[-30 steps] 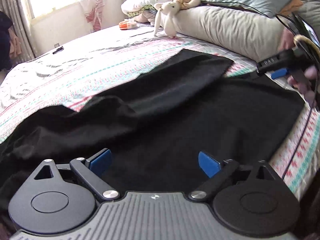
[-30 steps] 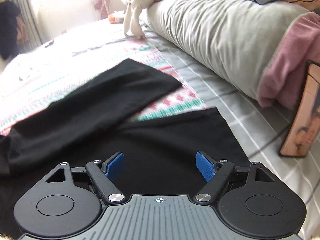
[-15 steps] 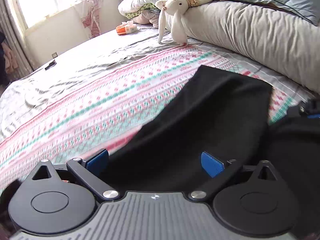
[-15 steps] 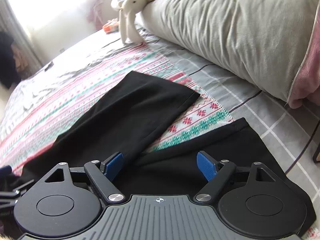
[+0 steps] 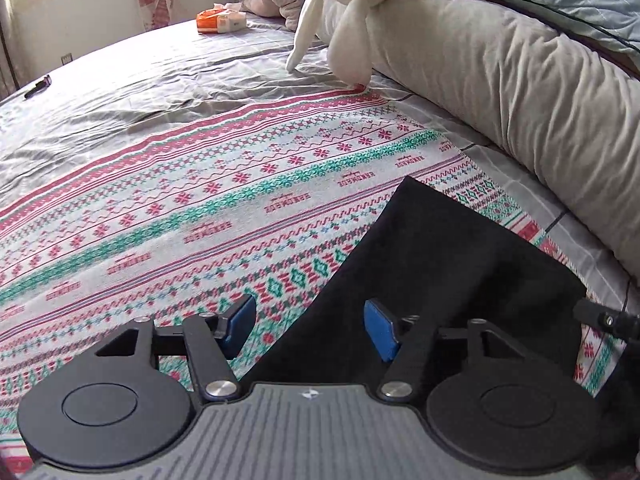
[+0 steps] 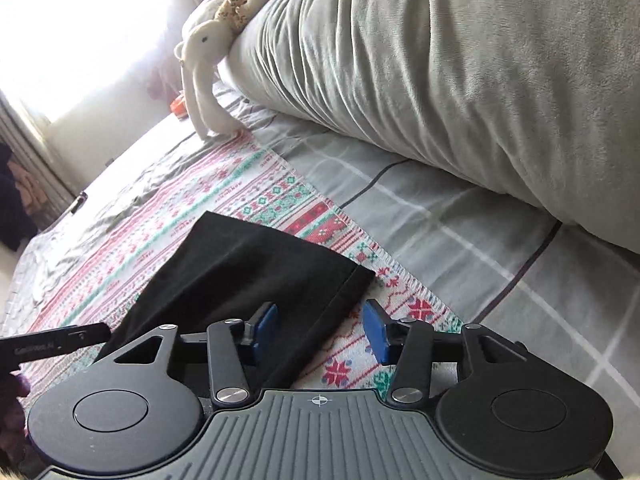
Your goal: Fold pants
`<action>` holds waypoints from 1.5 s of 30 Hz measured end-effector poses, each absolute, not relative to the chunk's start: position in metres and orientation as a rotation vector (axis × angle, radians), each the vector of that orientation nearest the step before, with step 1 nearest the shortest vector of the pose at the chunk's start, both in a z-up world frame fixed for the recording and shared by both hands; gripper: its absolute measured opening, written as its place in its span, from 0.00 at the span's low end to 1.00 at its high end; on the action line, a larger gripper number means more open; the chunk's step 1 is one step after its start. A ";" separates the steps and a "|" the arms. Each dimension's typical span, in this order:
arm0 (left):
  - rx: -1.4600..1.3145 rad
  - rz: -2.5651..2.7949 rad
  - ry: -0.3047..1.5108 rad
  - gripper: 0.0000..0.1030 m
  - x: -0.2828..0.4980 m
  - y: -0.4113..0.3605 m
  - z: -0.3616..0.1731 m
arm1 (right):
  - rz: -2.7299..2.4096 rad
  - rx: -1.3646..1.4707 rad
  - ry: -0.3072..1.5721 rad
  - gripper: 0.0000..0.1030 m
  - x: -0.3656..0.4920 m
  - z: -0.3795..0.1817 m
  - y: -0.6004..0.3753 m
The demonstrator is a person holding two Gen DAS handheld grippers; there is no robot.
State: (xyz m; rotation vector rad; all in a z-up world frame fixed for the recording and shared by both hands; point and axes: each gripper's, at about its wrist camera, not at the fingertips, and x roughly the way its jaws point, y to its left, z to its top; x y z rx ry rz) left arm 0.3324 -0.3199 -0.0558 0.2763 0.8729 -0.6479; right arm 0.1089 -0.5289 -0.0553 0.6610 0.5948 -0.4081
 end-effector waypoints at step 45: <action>0.451 -0.575 0.524 0.69 0.343 -0.457 -0.066 | -0.543 0.621 0.497 0.17 0.124 -0.064 -0.538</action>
